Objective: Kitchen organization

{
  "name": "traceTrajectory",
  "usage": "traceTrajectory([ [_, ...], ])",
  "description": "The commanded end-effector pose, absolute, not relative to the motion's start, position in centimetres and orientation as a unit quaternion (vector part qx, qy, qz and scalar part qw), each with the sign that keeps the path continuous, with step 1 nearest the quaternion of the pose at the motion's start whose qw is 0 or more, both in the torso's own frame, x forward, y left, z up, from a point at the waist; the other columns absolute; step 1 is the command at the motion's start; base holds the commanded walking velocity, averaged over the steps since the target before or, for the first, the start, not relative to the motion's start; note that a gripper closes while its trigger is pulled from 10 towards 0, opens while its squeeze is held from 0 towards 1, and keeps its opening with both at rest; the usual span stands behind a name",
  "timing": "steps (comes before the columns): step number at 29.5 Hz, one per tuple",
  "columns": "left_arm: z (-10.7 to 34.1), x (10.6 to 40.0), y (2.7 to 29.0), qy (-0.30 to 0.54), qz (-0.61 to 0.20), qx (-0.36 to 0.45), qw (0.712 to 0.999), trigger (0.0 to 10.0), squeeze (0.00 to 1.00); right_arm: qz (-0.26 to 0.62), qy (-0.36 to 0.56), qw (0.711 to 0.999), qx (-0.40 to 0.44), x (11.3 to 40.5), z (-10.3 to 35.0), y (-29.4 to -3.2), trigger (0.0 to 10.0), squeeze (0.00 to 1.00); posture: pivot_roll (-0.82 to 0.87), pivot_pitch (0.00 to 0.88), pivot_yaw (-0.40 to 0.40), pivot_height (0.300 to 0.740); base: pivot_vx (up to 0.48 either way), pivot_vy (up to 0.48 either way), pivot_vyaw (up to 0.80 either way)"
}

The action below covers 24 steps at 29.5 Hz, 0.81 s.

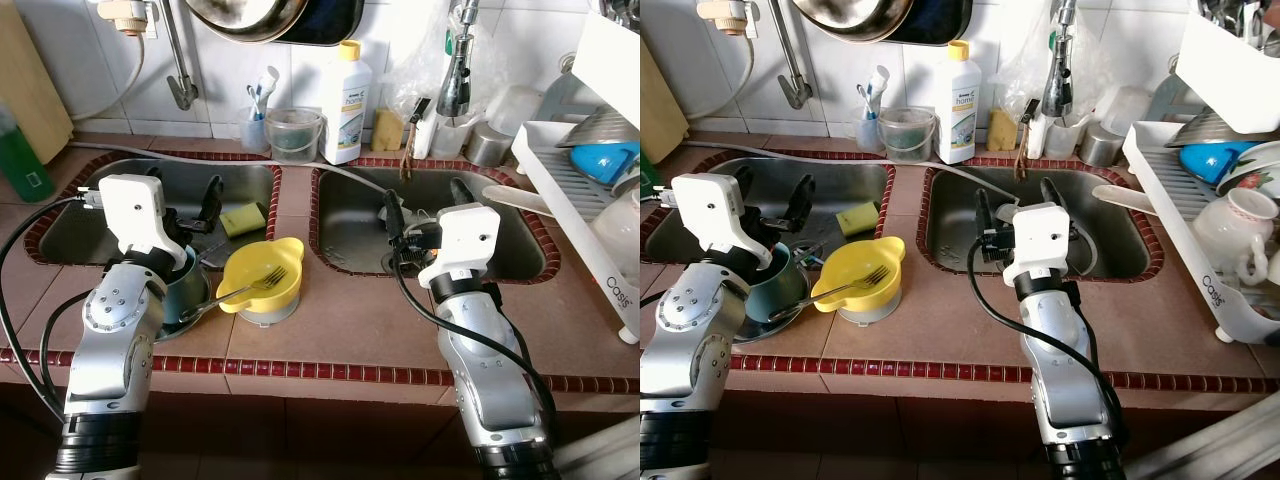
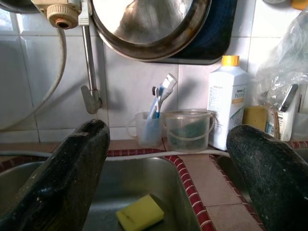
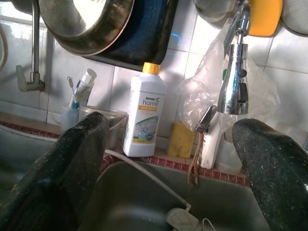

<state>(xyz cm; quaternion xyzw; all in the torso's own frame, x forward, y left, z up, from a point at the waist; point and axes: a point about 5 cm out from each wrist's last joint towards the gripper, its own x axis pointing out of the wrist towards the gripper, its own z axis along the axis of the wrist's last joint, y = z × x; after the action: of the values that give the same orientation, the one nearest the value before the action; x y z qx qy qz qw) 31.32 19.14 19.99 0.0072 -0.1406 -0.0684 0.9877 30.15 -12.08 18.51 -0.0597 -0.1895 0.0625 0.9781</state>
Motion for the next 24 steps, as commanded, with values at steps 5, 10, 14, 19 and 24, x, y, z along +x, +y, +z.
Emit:
traceTrajectory([
  [5,20.3,31.2,19.3,-0.143,-0.075,0.014,0.987,10.0,0.00,0.063,-0.191,0.978,-0.058,30.5,18.7,-12.2,10.0,0.00,-0.19,0.002,0.002,0.740,0.000,0.000,0.00],
  [10,20.2,31.1,20.0,-0.132,-0.059,0.034,0.989,10.0,0.00,0.065,-0.192,0.977,-0.060,30.4,18.7,-12.1,10.0,0.00,-0.19,0.000,0.004,0.740,0.000,0.000,0.00],
  [14,19.5,30.7,21.5,-0.112,-0.035,0.051,0.992,10.0,0.00,0.065,-0.190,0.978,-0.061,30.3,18.5,-12.2,10.0,0.00,-0.18,0.000,0.001,0.740,0.000,0.000,0.00],
  [19,19.8,30.4,22.0,-0.110,-0.020,0.064,0.992,10.0,0.00,0.075,-0.187,0.978,-0.060,30.2,18.3,-11.7,10.0,0.00,-0.17,0.000,-0.003,0.740,0.000,0.000,0.00],
  [24,19.9,30.0,22.7,-0.105,-0.004,0.071,0.992,10.0,0.00,0.078,-0.185,0.978,-0.060,30.3,18.3,-11.7,10.0,0.00,-0.15,0.005,-0.011,0.740,0.000,0.000,0.00],
])
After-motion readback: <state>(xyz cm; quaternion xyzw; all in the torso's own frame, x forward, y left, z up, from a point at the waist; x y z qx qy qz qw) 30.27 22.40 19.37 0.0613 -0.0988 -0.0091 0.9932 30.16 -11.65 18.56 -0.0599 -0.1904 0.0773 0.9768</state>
